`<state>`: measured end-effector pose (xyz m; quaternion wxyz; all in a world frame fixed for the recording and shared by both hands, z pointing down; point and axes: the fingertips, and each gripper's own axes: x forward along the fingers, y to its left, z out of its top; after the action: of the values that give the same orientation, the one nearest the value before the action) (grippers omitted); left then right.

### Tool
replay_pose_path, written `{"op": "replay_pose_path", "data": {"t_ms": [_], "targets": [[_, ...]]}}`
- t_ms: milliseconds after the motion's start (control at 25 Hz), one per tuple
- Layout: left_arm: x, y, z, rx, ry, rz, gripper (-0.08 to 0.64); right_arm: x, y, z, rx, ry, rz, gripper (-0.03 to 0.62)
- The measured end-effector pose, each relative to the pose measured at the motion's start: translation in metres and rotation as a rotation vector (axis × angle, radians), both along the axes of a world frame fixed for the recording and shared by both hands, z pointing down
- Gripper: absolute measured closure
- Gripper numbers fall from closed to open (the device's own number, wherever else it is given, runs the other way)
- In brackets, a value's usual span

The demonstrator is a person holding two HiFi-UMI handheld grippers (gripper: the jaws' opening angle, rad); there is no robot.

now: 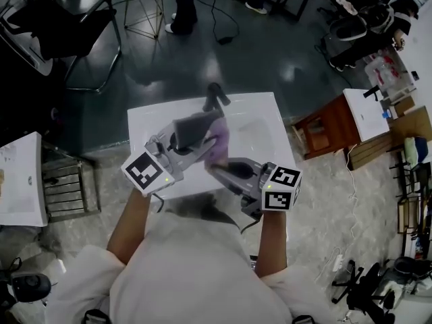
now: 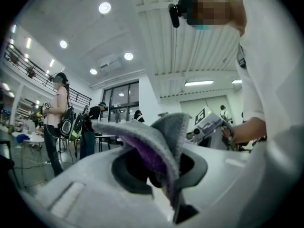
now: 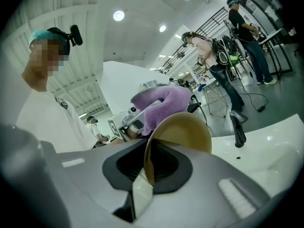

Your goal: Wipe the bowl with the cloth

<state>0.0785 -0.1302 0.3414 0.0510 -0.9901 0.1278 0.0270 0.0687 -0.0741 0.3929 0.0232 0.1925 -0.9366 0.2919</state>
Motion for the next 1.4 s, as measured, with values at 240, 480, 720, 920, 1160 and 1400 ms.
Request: {"op": "replay_pose_path", "data": {"t_ms": [240,480,720,920,1160,1400], "targets": [[0.001,-0.008,0.010,0.003,-0.047,-0.021,0.492,0.001,0.014,-0.001,0.046,0.009,-0.081,0.563],[-0.003,-0.018,0.028,-0.039,-0.052,-0.072,0.494,-0.007,0.024,-0.005,0.038,-0.022,-0.126,0.549],[-0.009,-0.024,0.040,-0.084,-0.031,-0.076,0.494,-0.003,0.030,-0.012,0.035,-0.068,-0.142,0.560],[-0.015,-0.029,0.057,-0.102,-0.065,-0.105,0.494,0.000,0.028,-0.017,0.045,-0.097,-0.137,0.574],[-0.012,-0.017,0.081,-0.145,-0.112,-0.074,0.494,0.006,0.016,-0.028,0.060,-0.121,-0.089,0.580],[0.003,0.007,0.094,-0.206,-0.079,0.010,0.494,0.008,-0.003,-0.041,0.076,-0.139,-0.024,0.580]]}}
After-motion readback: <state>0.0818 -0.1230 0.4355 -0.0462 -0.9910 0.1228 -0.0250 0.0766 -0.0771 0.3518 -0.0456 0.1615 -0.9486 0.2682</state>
